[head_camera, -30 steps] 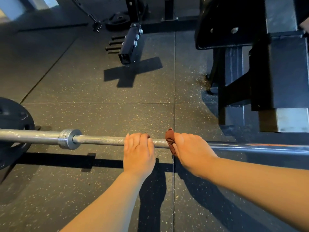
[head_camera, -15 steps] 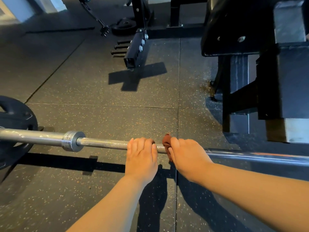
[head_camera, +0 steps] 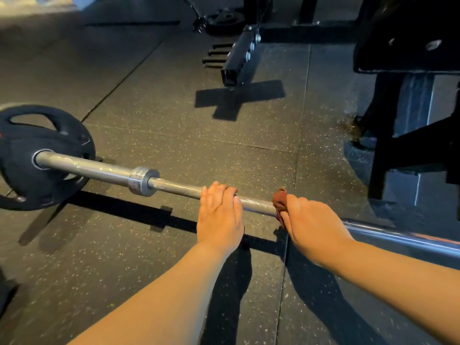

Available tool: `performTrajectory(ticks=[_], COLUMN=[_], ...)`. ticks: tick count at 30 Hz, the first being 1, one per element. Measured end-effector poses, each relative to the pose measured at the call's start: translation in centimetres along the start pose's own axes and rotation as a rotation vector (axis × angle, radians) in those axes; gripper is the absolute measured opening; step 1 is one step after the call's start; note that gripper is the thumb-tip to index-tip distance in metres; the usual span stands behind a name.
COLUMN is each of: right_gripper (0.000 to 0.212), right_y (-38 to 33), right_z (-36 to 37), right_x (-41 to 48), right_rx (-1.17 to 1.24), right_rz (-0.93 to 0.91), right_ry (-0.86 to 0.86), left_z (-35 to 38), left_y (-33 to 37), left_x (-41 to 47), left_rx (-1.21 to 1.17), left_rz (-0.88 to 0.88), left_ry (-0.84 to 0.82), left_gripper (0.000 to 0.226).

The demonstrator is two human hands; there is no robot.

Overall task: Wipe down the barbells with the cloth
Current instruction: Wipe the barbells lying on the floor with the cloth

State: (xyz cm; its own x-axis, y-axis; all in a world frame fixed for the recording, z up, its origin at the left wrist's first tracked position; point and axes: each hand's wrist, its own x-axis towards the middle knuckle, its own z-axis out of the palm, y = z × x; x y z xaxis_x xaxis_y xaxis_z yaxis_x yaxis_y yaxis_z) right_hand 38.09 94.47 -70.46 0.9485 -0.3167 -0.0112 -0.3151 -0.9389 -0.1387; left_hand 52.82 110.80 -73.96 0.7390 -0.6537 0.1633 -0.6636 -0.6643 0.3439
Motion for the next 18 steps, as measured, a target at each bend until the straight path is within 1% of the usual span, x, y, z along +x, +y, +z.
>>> performTrajectory(ticks=[1, 3, 5, 7, 9, 10, 11, 14, 15, 16, 17, 18], right_gripper=[0.032, 0.044, 0.053, 0.049, 0.033, 0.026, 0.024, 0.029, 0.03, 0.033, 0.04, 0.045], right_y=[-0.9, -2.2, -2.4, -1.1, 0.5, 1.2, 1.4, -0.3, -1.3, -2.0, -2.4, -2.6], right_z=[0.3, 1.1, 0.9, -0.3, -1.6, -2.1, -2.2, -1.0, -0.5, 0.0, 0.4, 0.5], right_x=[0.6, 1.6, 1.8, 1.2, 0.1, -0.4, -0.7, 0.0, 0.5, 1.0, 1.3, 1.4], right_rx=[-0.018, -0.033, -0.019, 0.074, 0.112, 0.099, 0.086, 0.037, 0.036, 0.046, 0.061, 0.081], right_rz=[0.008, -0.015, -0.07, -0.132, -0.158, -0.138, -0.1, 0.043, 0.059, 0.032, -0.042, -0.123], right_ry=[0.008, 0.003, -0.008, -0.051, -0.096, -0.093, -0.076, -0.031, -0.013, 0.008, 0.022, 0.014], left_z=[0.2, 0.4, 0.3, 0.0, -0.3, -0.4, -0.6, -0.5, -0.6, -0.6, -0.5, -0.5], left_y=[0.5, 1.2, 1.0, 0.3, 0.1, 0.3, 0.6, 2.0, 2.7, 3.6, 4.5, 5.5], left_x=[0.1, 0.3, 0.3, 0.2, 0.1, 0.1, 0.1, 0.4, 0.5, 0.7, 0.8, 0.9], left_rx=[-0.008, -0.016, 0.0, 0.044, 0.056, 0.036, 0.015, 0.011, 0.019, 0.022, 0.006, -0.083], left_rz=[-0.029, -0.071, -0.069, -0.036, -0.008, -0.01, -0.027, -0.139, -0.164, -0.163, -0.13, -0.094], left_ry=[0.0, 0.0, -0.009, -0.044, -0.051, -0.042, -0.043, -0.074, -0.095, -0.12, -0.141, -0.147], left_gripper=[0.06, 0.061, 0.061, 0.059, 0.056, 0.056, 0.056, 0.051, 0.053, 0.057, 0.058, 0.054])
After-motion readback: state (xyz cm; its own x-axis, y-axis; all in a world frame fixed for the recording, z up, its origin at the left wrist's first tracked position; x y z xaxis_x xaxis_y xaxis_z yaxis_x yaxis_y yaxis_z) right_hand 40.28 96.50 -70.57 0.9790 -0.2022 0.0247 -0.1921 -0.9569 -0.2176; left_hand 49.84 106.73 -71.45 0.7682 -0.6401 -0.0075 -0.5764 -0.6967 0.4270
